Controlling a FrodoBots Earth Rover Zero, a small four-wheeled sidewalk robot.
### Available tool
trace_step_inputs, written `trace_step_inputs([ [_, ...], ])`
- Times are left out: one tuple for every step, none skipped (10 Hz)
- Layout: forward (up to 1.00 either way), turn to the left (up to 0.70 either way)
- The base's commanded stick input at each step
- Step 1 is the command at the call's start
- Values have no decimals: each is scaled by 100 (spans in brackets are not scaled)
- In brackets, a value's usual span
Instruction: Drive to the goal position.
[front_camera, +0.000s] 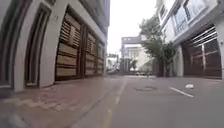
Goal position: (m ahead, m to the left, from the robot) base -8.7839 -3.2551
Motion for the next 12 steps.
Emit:
trace_step_inputs([
  [100,0],
  [100,-9],
  [100,-40],
  [100,-40],
  [100,-28],
  [100,0],
  [100,0],
  [100,0],
  [100,0],
  [100,0],
  [100,0],
  [100,0],
])
